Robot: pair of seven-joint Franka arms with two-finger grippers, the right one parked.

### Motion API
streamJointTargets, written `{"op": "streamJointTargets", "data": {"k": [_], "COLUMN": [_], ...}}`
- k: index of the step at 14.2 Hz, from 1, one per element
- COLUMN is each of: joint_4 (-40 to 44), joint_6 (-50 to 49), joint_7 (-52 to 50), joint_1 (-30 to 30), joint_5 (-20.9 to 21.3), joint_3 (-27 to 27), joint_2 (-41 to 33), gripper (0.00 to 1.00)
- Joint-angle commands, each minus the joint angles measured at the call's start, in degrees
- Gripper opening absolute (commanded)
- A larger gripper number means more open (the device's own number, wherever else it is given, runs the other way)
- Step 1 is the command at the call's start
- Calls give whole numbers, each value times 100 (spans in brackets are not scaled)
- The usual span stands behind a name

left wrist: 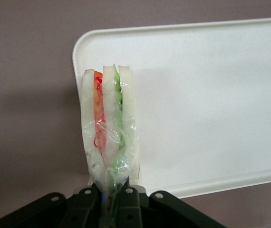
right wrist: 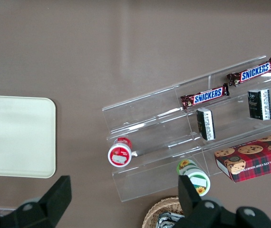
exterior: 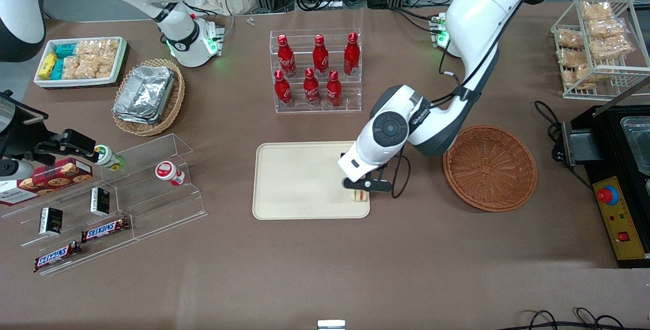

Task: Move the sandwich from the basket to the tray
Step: 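Lower the sandwich onto the cream tray and open the left gripper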

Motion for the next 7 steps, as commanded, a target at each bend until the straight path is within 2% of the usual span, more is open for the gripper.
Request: {"op": "streamJointTargets", "data": {"k": [1,4,5,6,7], "joint_4": [205,214,205,213,214], "joint_6": [-8,96,167,176,176], "joint_7": [-36,-36,-44,-53,-132], "joint_1": [-199,-199,-199,-199,-199], "joint_5": [156,209,209,191,200], "joint_3": [43,52,60,60,60], "joint_2": [191,402,420,421,403], "gripper": [0,0,6,33,90]}}
